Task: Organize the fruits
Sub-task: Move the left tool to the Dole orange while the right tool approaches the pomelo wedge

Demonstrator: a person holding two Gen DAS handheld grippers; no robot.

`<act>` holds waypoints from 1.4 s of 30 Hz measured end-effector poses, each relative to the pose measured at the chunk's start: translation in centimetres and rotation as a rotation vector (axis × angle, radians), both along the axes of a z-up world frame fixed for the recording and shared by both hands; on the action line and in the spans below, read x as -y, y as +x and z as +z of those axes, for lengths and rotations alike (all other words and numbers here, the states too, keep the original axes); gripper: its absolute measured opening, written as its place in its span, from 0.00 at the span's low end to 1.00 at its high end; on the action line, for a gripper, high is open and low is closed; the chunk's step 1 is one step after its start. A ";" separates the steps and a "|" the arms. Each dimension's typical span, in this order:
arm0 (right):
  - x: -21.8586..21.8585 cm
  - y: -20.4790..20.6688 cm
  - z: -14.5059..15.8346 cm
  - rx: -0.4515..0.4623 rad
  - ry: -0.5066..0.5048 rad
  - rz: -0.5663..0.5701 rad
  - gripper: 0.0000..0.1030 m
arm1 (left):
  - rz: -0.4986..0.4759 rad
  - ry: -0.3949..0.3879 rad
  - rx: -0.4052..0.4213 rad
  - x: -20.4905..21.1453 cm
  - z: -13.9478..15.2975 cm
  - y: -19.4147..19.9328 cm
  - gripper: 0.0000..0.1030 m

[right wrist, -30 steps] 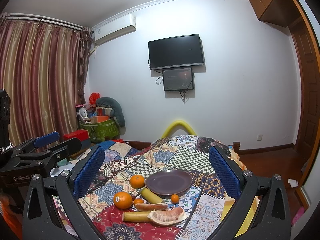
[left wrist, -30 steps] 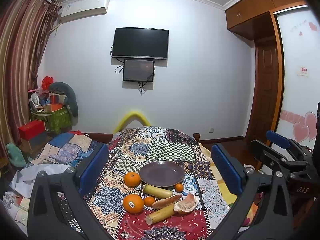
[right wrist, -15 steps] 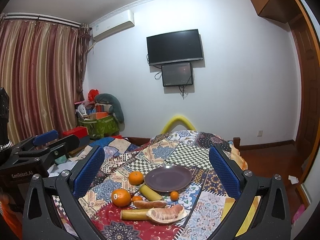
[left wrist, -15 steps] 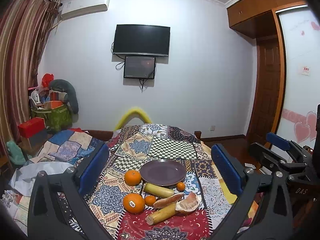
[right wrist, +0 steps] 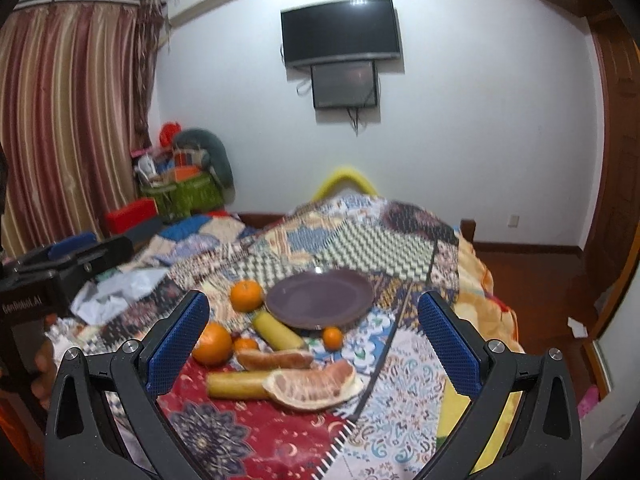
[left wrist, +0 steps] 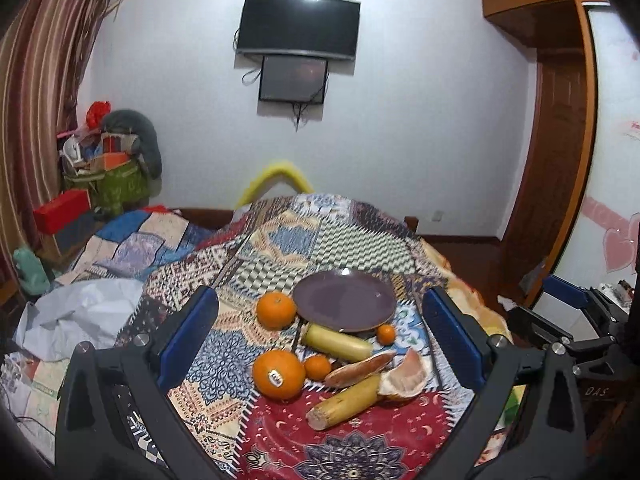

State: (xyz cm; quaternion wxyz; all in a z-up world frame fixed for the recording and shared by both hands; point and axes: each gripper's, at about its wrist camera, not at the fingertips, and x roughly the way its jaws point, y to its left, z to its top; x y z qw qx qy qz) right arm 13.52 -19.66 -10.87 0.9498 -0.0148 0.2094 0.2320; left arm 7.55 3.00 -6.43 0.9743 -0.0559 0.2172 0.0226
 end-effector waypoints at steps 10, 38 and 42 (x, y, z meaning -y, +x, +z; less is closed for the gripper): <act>-0.7 3.4 -6.1 -0.202 -0.102 0.020 1.00 | 0.024 -0.006 -0.175 -2.3 -6.4 3.5 0.89; -1.9 8.1 -13.9 -0.441 -0.265 0.062 1.00 | 0.002 -0.083 -0.465 -4.0 -16.8 10.1 0.83; 0.4 8.6 -14.6 -0.451 -0.293 -0.013 1.00 | 0.004 -0.079 -0.487 -3.9 -17.5 10.8 0.83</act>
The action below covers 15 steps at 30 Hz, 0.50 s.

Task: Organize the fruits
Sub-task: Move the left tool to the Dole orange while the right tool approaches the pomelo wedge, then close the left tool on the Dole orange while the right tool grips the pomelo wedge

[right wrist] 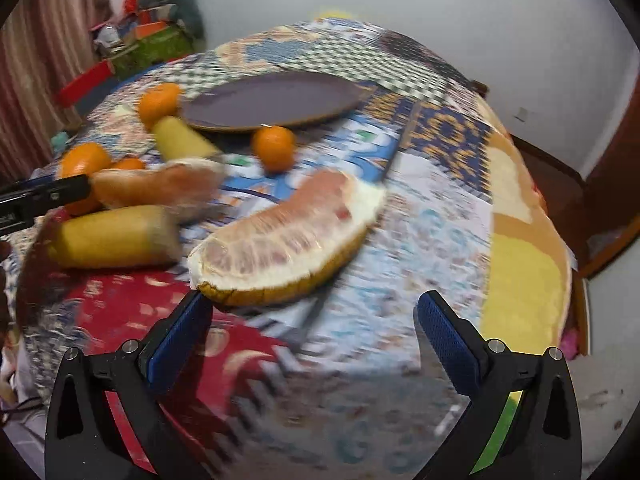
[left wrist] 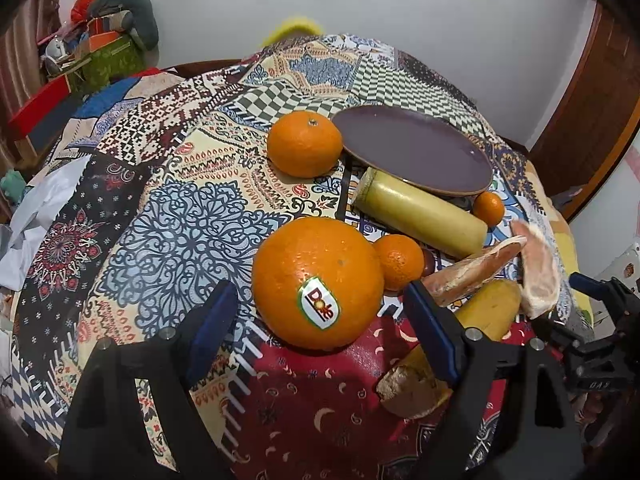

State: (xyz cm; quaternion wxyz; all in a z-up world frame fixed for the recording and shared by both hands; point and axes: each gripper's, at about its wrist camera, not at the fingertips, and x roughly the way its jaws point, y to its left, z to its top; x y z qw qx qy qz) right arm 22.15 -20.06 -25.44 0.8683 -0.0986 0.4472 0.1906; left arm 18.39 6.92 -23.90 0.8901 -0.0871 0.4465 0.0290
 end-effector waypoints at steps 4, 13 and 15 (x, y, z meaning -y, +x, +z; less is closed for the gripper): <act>2.2 1.0 -0.1 -0.028 0.020 -0.076 1.00 | 0.007 -0.003 -0.009 -0.1 -0.5 0.5 0.83; 2.2 0.4 2.2 0.020 0.057 -0.060 1.00 | 0.009 -0.010 -0.009 -0.2 -0.9 1.1 0.67; 1.5 0.7 2.4 0.038 0.060 -0.056 1.00 | 0.008 -0.014 -0.006 -0.3 -0.9 1.0 0.66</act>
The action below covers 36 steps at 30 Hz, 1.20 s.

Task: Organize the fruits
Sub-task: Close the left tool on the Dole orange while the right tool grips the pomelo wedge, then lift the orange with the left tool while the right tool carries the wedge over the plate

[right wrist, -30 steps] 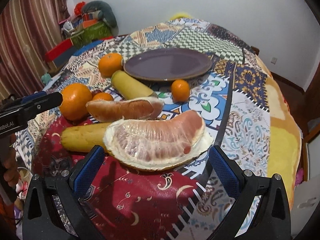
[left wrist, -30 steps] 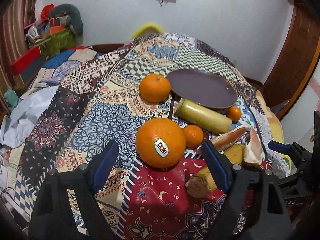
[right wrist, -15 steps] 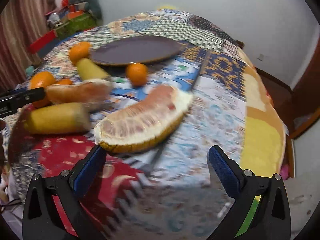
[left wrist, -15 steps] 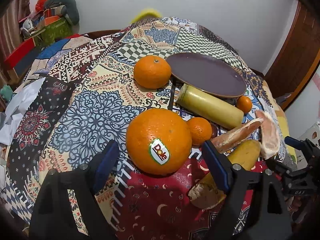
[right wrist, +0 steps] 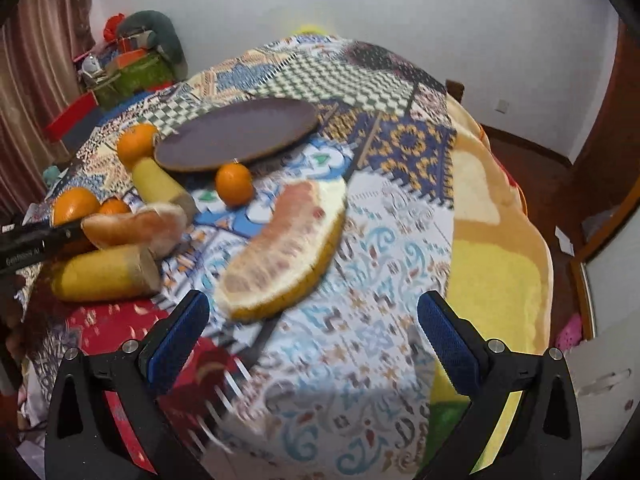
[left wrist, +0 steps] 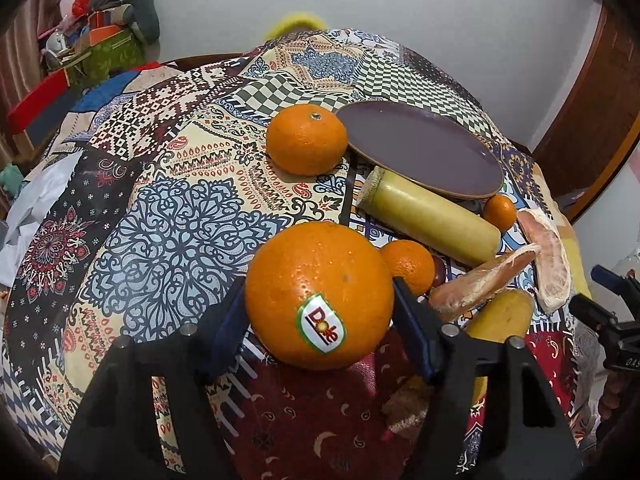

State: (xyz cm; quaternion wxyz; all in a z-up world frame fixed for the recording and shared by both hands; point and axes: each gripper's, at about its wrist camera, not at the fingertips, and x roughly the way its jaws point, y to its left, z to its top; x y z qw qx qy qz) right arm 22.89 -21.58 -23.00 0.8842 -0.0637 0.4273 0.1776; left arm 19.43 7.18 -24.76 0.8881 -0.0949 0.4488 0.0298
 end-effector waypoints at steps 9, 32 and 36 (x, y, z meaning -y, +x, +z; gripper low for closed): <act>-2.1 3.2 -0.7 0.016 0.003 -0.036 1.00 | -0.005 0.009 0.024 0.1 -0.2 -0.3 0.66; -0.1 4.4 -1.1 -0.048 0.142 -0.023 0.33 | 0.001 0.022 0.037 0.2 1.2 -0.8 0.66; -0.1 4.0 0.2 -0.009 0.154 -0.003 0.28 | 0.006 0.025 0.066 0.3 2.7 -1.1 0.66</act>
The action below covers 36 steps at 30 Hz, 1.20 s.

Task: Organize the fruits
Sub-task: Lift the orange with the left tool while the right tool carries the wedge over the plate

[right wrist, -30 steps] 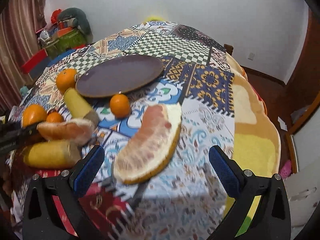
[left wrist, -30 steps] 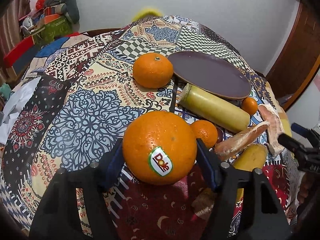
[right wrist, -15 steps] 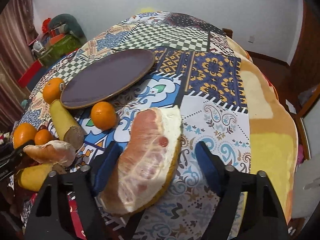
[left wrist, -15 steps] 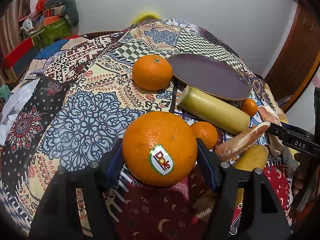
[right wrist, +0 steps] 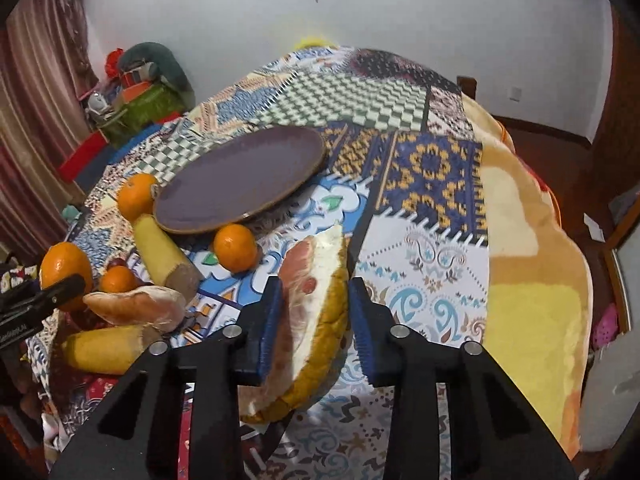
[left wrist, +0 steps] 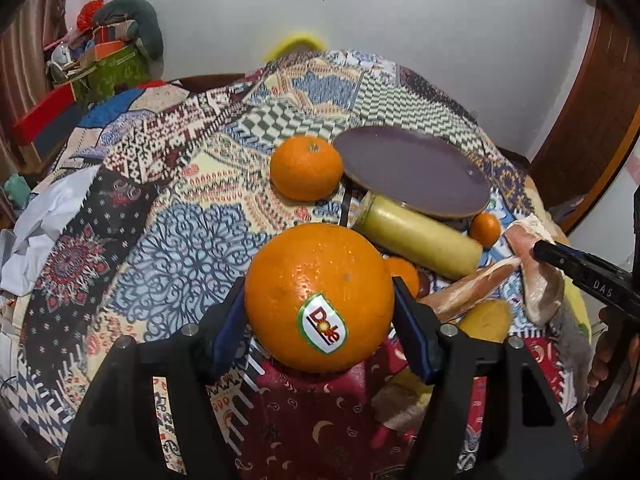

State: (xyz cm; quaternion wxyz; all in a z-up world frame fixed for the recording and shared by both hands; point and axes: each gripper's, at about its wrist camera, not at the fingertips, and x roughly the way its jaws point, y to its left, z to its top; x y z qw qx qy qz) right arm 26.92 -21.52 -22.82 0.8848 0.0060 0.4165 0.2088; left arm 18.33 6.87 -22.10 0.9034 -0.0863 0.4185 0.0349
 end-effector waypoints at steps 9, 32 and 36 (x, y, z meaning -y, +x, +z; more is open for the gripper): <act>-0.2 -1.0 1.9 0.064 0.017 0.018 0.24 | -0.022 0.023 0.070 1.3 3.3 -0.6 0.66; -2.5 1.1 7.3 0.242 0.055 0.072 0.21 | -0.053 0.038 0.159 2.4 6.9 4.8 0.65; -3.4 2.1 7.5 0.252 0.063 0.086 0.21 | -0.058 0.043 0.155 2.4 6.6 6.3 0.65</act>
